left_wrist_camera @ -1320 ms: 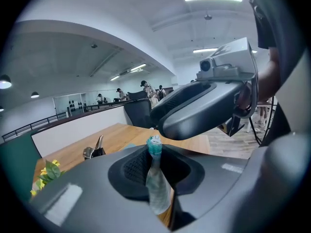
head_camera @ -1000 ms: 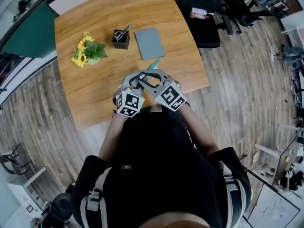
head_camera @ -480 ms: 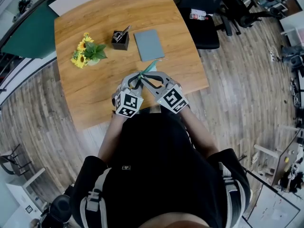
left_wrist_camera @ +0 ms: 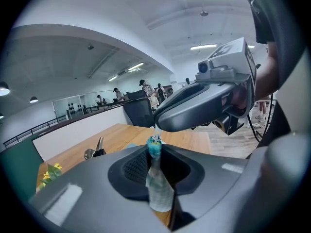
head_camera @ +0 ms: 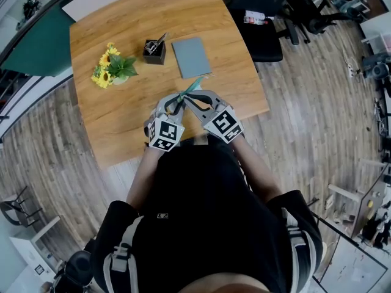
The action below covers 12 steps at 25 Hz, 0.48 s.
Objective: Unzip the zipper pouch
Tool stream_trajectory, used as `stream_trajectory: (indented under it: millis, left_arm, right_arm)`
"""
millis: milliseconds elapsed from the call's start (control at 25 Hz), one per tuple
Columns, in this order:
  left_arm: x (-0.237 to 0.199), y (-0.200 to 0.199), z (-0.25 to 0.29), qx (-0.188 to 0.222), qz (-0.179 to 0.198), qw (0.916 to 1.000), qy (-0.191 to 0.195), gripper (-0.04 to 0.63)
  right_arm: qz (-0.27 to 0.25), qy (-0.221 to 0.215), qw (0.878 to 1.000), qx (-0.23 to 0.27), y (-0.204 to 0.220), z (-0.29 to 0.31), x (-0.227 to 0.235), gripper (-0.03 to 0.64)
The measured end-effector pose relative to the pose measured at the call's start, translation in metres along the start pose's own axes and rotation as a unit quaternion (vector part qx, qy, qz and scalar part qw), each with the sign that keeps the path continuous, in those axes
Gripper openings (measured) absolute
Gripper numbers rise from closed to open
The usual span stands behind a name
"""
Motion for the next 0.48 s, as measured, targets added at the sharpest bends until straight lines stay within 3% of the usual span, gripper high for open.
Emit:
stream_trajectory:
  millis: [280,480]
  left_arm:
    - [-0.002,0.003,0.0,0.0,-0.007,1.0,-0.003,0.051]
    - [-0.003,0.001,-0.002,0.004,-0.007,1.0,-0.002,0.051]
  right_arm:
    - [0.062,-0.025,0.998,0.013,0.003,0.006,0.005,0.026]
    - [0.066,-0.037,0.997,0.01,0.002,0.012,0.002,0.02]
Point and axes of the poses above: the fingertips, and each gripper's own axes: z forward along the fingers, x to its right, y out of its underside, the point moved 9 cm from there along -z, backward along the fingers, and after that the axes turned 4 degrees about -x, right-handed, at the moved point
